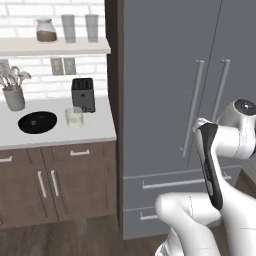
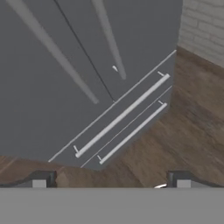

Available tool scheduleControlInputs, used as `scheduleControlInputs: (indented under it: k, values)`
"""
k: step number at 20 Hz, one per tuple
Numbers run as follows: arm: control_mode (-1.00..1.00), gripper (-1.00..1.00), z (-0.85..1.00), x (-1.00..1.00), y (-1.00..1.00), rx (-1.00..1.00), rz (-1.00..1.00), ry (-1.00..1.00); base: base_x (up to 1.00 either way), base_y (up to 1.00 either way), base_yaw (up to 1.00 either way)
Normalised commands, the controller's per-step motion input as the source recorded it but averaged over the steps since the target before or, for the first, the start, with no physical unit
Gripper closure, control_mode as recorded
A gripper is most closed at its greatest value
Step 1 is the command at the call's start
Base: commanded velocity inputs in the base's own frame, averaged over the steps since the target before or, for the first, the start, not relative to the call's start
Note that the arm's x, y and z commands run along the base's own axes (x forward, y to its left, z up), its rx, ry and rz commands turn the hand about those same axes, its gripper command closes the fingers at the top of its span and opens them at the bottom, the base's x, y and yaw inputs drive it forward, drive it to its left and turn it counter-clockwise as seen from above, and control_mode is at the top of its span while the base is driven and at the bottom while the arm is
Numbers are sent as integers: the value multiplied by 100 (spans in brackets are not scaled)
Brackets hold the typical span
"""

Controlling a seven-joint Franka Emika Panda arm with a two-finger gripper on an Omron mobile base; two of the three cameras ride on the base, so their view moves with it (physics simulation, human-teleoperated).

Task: Grab a lemon wedge from the fridge and one ice cube from the ice bowl, and put them in the glass of lemonade.

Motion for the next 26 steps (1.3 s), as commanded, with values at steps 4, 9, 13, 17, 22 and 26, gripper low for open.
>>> scheduleControlInputs:
  k: [4,9,13,17,22,26]
  values:
    - [100,-100,0,0,0,0,0,0,0,-61,7]
    - [100,-100,0,0,0,0,0,0,-5,-67,3]
    - [100,-100,0,0,0,0,0,0,-6,-1,0]
    - [100,-100,0,0,0,0,0,0,-63,0,0]
    - [100,-100,0,0,0,0,0,0,-59,0,0]
    - [-100,-100,2,0,0,0,0,0,-8,0,0]
